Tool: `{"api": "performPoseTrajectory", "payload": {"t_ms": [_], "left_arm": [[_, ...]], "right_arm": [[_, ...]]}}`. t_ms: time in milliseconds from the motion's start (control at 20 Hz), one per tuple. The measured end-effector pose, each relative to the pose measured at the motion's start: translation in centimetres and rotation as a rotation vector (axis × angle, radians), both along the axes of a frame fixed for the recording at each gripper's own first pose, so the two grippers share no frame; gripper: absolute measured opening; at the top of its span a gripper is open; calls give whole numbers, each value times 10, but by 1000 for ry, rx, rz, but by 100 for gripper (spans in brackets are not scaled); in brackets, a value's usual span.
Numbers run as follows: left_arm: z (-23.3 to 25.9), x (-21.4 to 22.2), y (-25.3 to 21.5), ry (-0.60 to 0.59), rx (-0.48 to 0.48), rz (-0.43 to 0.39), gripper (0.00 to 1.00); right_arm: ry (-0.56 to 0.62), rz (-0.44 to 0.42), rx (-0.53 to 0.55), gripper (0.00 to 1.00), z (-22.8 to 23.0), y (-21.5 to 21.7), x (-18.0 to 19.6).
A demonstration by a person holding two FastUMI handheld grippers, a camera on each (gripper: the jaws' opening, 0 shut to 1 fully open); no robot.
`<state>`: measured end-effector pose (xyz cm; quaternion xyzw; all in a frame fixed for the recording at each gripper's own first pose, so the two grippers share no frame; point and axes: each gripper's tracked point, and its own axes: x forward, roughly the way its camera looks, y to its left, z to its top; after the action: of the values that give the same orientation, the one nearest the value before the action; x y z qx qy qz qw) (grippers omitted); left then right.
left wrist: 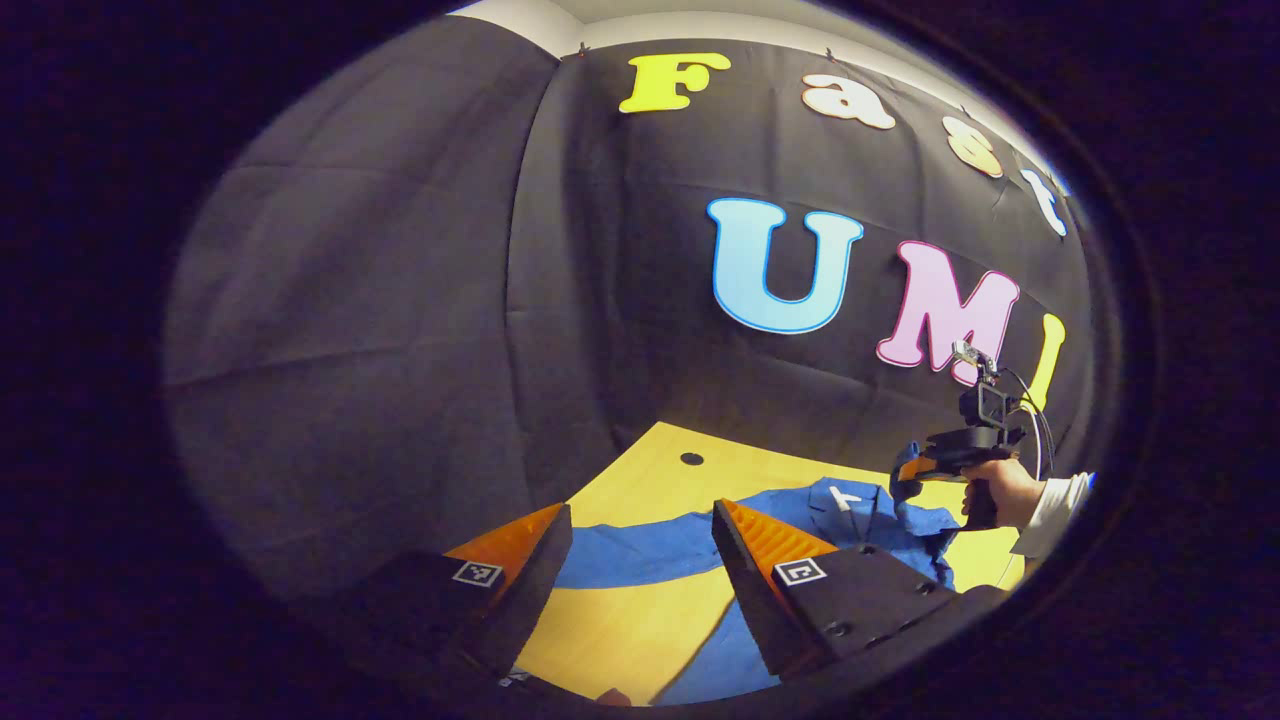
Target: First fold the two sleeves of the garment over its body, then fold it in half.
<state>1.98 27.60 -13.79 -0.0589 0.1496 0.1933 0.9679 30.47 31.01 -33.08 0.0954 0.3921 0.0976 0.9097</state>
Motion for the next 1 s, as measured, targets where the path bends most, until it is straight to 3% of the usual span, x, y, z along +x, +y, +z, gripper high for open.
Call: {"api": "performPoseTrajectory", "payload": {"t_ms": [200, 350, 500, 550, 700, 750, 800, 850, 1000], "left_arm": [[-46, -22, 33, 167, -73, 97, 80], [-57, -26, 36, 207, -130, 114, 82], [-65, -31, 39, 212, -121, 121, 83], [-66, -30, 38, 216, -122, 118, 82], [-73, -20, 37, 211, -138, 102, 84], [-79, -13, 39, 217, -141, 101, 83], [-84, -8, 42, 227, -141, 102, 83], [-89, -1, 46, 232, -139, 96, 83], [-102, 22, 64, 245, -138, 79, 82]], "right_arm": [[109, 22, 3, 4, -81, 37, -7], [146, 6, 0, 5, -104, 43, -9], [160, 28, 114, 9, -103, 71, -9], [172, 38, 172, 32, -99, 82, -13], [186, 79, 281, 76, -85, 104, -19], [177, 89, 288, 78, -80, 101, -18], [169, 101, 283, 68, -77, 99, -20], [157, 117, 277, 91, -70, 94, -22], [52, 196, 224, 95, -27, 69, -26]]}}
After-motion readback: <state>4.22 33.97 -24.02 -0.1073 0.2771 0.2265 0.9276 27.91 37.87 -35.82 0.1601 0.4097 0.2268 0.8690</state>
